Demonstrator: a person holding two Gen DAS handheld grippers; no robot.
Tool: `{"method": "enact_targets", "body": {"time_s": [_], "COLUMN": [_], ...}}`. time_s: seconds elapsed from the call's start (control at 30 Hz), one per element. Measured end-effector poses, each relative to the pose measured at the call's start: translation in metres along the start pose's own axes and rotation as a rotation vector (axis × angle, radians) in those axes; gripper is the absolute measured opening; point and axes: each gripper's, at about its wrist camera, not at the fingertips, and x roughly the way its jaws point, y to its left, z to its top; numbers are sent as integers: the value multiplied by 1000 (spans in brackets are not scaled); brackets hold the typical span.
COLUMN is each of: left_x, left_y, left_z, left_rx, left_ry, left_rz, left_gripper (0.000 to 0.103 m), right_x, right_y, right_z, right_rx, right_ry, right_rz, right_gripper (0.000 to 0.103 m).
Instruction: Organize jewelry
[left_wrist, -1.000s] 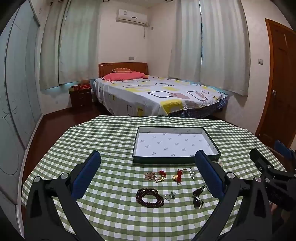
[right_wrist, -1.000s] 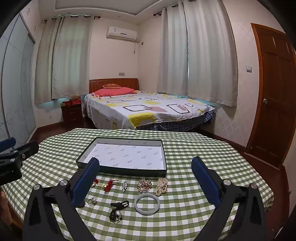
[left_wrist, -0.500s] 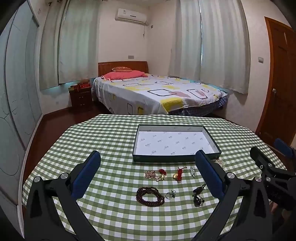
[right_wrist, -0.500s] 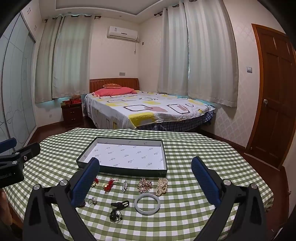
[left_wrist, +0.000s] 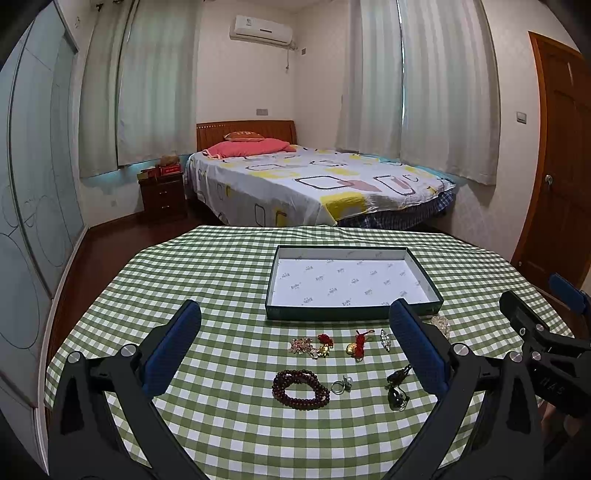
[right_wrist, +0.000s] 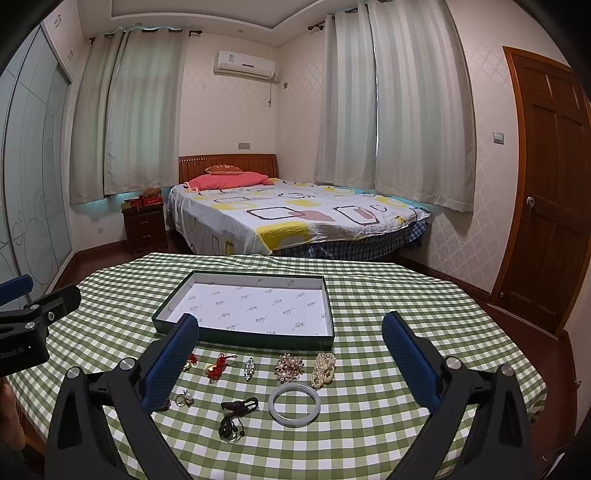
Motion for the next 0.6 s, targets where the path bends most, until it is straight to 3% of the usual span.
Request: {"method": "enact_targets", "body": {"time_s": [0.6], "left_x": [2], "left_y": [-1], "left_z": [-3], "left_rx": [2], "left_ry": [13], "left_rz": [2], "left_gripper": [99], "right_x": [1], "right_y": [1], "right_z": [-3], "right_rx": [-2], "right_ry": [-1], "right_rz": [-1], "right_gripper": [97]}}
